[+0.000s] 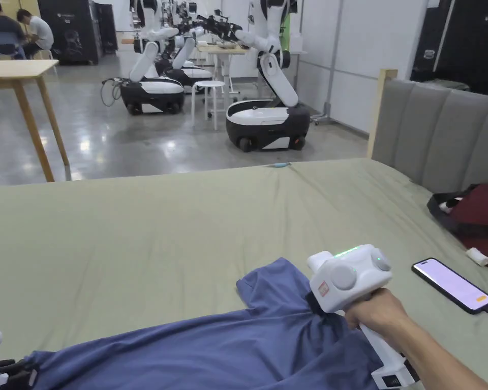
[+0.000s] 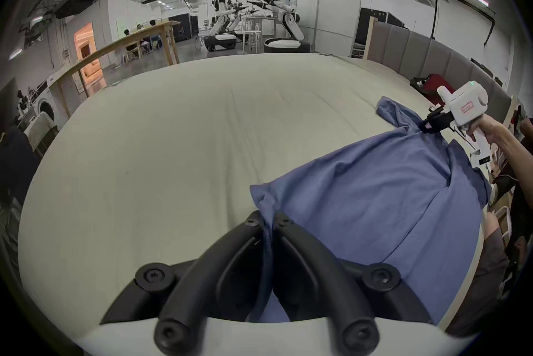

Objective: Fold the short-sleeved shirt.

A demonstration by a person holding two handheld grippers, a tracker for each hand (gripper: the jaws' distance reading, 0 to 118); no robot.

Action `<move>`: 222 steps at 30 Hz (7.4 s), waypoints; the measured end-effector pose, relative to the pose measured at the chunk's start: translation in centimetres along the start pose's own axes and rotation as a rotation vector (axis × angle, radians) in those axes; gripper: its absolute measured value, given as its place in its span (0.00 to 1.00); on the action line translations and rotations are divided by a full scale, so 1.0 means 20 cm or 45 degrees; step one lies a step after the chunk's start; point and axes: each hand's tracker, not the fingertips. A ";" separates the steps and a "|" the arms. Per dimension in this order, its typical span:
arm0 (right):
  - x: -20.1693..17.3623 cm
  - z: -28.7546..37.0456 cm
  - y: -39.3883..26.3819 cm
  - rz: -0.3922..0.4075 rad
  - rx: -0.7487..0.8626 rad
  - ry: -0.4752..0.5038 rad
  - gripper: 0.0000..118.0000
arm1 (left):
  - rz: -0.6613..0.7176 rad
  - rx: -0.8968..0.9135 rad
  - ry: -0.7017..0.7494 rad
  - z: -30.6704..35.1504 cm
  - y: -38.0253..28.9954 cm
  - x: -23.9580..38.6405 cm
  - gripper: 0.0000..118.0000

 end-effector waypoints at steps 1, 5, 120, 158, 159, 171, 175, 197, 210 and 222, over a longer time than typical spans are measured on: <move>0.00 0.04 -0.01 -0.012 0.047 -0.008 0.00 | 0.013 0.013 -0.009 0.02 0.00 0.00 0.01; 0.02 0.35 -0.10 -0.049 0.239 0.107 0.00 | 0.006 0.058 -0.026 0.18 -0.01 0.01 0.01; -0.60 1.64 -1.34 -0.198 0.838 0.298 0.00 | 1.018 0.032 -0.392 0.84 -0.99 -0.91 0.06; -0.55 1.58 -1.39 -0.165 0.768 0.346 0.00 | 0.621 0.122 -0.839 0.66 -0.46 0.20 0.71; -0.55 1.58 -1.39 -0.162 0.771 0.347 0.00 | 0.620 0.182 -0.848 0.74 -0.49 0.16 0.62; -0.63 1.57 -1.32 -0.116 0.781 0.400 0.00 | 0.598 0.156 -0.693 0.60 -0.66 0.08 0.00; -0.64 1.60 -1.35 -0.100 0.780 0.384 0.00 | 0.639 -0.043 -0.794 0.24 -0.67 0.16 0.00; -0.53 1.60 -1.42 -0.153 0.760 0.312 0.00 | 0.612 0.067 -0.936 0.42 -0.54 0.34 0.00; -0.68 1.52 -1.30 -0.064 0.777 0.424 0.00 | 0.718 0.292 -0.748 0.94 -0.75 0.02 0.00; -0.72 1.68 -1.29 0.057 0.893 0.297 0.00 | 0.772 0.041 -0.437 0.29 -0.76 -0.09 0.97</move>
